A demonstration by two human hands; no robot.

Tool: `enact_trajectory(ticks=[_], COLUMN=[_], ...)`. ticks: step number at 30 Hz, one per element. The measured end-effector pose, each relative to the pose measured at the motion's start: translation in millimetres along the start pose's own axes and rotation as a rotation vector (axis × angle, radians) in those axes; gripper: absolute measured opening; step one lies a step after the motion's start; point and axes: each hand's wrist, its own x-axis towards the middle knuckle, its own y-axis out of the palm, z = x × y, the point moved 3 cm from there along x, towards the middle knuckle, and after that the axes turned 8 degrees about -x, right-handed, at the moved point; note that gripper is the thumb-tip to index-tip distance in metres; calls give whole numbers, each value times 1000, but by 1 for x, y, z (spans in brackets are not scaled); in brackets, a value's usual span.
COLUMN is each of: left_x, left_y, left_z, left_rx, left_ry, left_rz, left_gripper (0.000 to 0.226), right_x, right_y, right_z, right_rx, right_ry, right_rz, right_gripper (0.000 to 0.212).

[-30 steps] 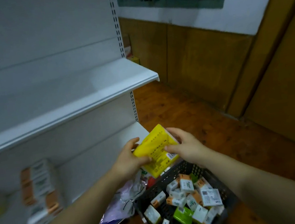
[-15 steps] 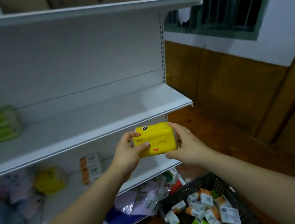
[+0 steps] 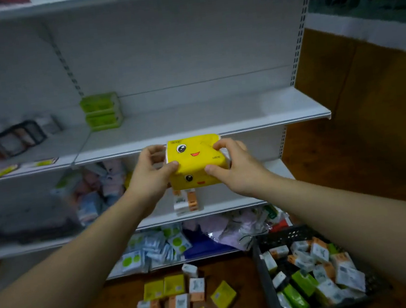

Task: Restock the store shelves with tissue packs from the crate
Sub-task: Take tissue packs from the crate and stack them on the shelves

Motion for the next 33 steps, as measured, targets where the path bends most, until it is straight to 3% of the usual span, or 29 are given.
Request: enact_trajectory(ticks=[3,8,14,22,33], left_x=[-9,-24,-18,32,132], left_y=[-55,-139,-210,-217,-163], left_z=[6,13,22,27,46], left_rx=[-2,-3,64,27,46], left_ry=[-53,-137,-172,-187,-291], left_rz=[-27,-54,-76,-89,-128], left_gripper=[47,40,52,51,48], right_x=[6,23,41,94,195], right_y=[45,118,184,202,181], right_z=[33,87,121,110,50], right_rx=[3,51,66,55,111], right_ry=[-7,-8,54,56,56], right_rz=[54,121,167,202,314], right_gripper=[47,48,53,52,53])
